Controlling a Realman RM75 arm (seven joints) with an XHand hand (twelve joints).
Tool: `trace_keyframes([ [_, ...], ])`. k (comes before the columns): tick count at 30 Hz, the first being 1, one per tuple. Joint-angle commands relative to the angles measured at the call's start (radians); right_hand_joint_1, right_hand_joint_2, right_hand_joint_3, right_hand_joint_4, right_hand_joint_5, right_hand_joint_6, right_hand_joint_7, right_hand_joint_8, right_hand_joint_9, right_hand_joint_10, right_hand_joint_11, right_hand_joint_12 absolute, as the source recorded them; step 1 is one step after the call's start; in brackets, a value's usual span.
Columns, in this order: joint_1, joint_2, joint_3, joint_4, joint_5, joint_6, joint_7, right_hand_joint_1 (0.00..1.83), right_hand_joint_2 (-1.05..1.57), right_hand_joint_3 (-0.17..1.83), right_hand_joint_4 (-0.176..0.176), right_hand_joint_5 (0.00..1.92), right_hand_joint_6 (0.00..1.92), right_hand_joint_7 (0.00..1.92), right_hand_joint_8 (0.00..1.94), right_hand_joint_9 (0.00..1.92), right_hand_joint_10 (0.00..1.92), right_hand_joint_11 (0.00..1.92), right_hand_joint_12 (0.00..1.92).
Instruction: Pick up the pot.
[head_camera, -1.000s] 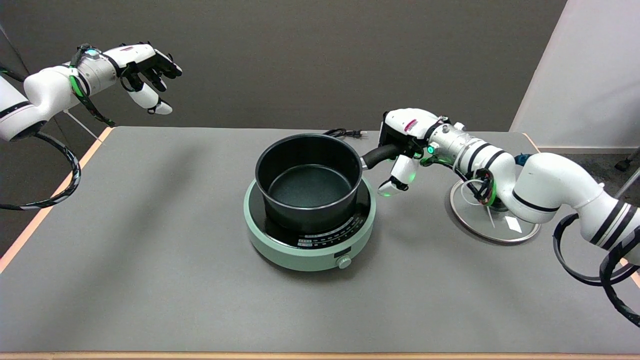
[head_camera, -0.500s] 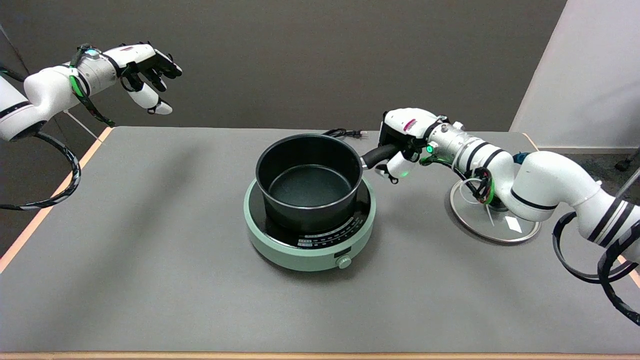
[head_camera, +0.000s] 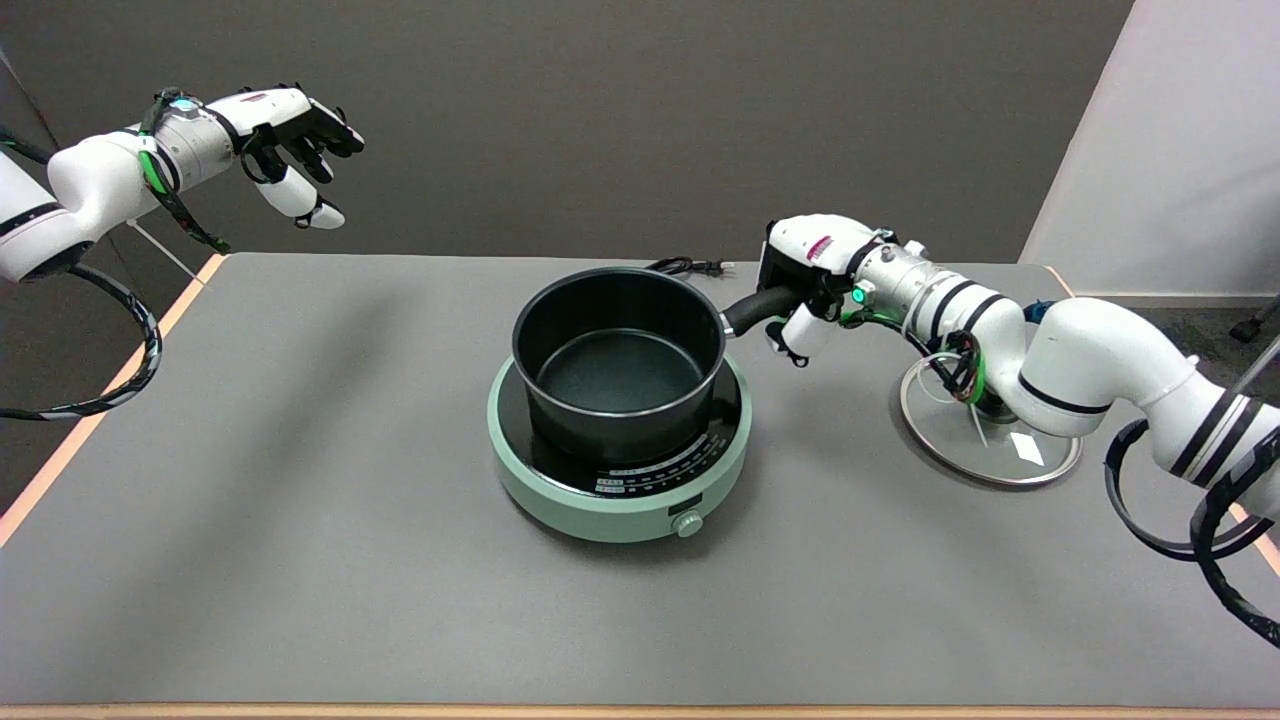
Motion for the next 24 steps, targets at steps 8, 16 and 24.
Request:
trace_keyframes([
  [8, 0.075, -0.006, -0.109, -0.072, 0.0, 0.006, 0.096, 1.28, 0.2, 1.59, -0.118, 1.47, 1.47, 1.47, 1.47, 1.47, 1.47, 1.47, 1.47],
  [16, 0.075, -0.006, -0.118, -0.09, 0.0, -0.006, 0.115, 1.29, 0.16, 1.59, -0.118, 1.47, 1.47, 1.47, 1.47, 1.47, 1.47, 1.47, 1.47],
  [24, 0.085, -0.006, -0.118, -0.096, 0.0, -0.016, 0.108, 1.2, 0.65, 0.77, -0.055, 1.81, 1.81, 1.81, 1.81, 1.81, 1.81, 1.81, 1.81],
])
